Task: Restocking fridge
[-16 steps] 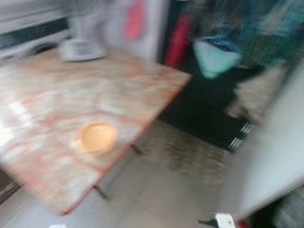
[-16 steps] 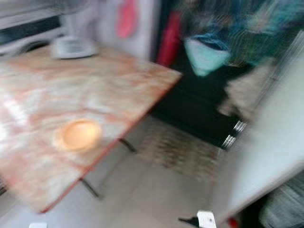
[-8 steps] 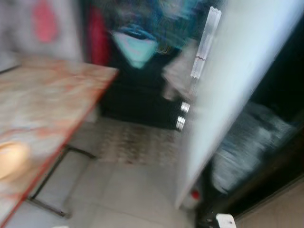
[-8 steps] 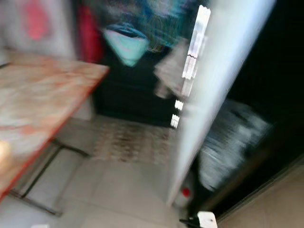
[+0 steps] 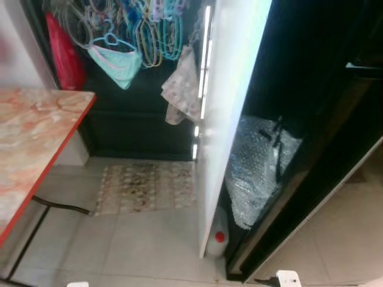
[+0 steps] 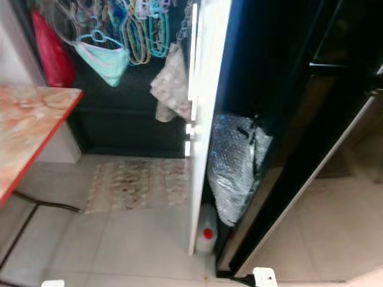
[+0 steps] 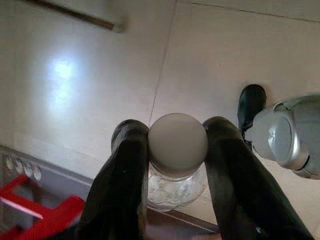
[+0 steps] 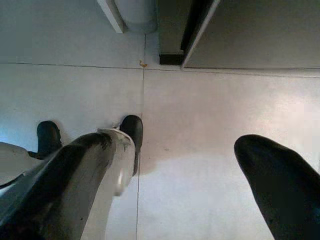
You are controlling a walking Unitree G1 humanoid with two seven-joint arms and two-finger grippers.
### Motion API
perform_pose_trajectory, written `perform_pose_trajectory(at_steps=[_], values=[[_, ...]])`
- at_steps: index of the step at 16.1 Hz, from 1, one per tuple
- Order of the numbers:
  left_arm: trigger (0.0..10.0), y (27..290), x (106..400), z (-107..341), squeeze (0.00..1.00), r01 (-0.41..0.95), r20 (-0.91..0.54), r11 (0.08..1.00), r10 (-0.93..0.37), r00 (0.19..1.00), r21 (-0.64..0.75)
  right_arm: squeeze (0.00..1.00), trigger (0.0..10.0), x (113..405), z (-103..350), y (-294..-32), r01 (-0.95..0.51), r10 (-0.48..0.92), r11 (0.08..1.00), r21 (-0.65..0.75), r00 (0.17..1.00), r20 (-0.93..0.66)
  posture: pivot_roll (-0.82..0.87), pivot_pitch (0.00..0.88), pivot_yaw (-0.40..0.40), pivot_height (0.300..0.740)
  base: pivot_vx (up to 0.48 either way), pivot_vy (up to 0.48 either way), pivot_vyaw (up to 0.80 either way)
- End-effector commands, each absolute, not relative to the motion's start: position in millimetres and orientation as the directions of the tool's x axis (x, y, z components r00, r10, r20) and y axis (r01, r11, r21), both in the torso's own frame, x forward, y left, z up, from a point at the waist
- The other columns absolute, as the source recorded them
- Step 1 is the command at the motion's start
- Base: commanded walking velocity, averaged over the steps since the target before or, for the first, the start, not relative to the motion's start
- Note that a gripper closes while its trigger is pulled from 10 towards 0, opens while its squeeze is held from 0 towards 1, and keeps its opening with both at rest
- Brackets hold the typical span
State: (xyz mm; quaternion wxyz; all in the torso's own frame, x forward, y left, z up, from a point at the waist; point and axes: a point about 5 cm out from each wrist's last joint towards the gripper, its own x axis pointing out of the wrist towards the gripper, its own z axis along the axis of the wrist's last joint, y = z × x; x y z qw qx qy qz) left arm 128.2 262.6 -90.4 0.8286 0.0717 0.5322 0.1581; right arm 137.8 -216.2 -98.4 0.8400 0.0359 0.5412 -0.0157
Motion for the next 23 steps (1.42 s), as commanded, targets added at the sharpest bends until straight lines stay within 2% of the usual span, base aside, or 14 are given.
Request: perform_pose_trajectory(at_steps=[1,5,11,13,23], values=[[10.0,260.8,125.1,-92.1,0.0,-0.189,-0.868,0.943,0.326,0.374,0.273,0.0,10.0,139.7,-97.6,-216.7,0.072,0.008,0.997,0.043,0.427,-0.904,0.12,0.0,-0.028,0.74,0.0,0.0,0.0],[10.0,259.7,124.6,-92.5,0.0,-0.2,-0.867,0.944,0.321,0.38,0.262,0.0,10.0,137.8,-97.9,-218.8,0.033,0.013,0.999,0.029,0.406,-0.914,0.13,0.0,-0.034,0.74,0.0,0.288,-0.59],[10.0,258.6,123.9,-93.1,0.0,-0.203,-0.873,0.948,0.308,0.378,0.247,0.0,10.0,137.3,-97.9,-219.8,0.023,0.009,1.0,0.02,0.399,-0.917,0.13,0.0,-0.038,0.74,0.0,0.0,-0.79],[10.0,258.7,123.5,-93.2,0.0,-0.207,-0.874,0.948,0.306,0.377,0.243,0.0,10.0,137.3,-98.0,-219.6,0.023,0.01,1.0,0.021,0.4,-0.917,0.13,0.0,-0.037,0.74,0.0,0.371,-0.79],[10.0,259.9,123.9,-92.7,0.0,-0.197,-0.874,0.949,0.305,0.379,0.246,0.0,10.0,137.6,-98.1,-218.5,0.02,0.015,0.999,0.025,0.399,-0.917,0.13,0.0,-0.032,0.74,0.0,0.0,-0.79]])
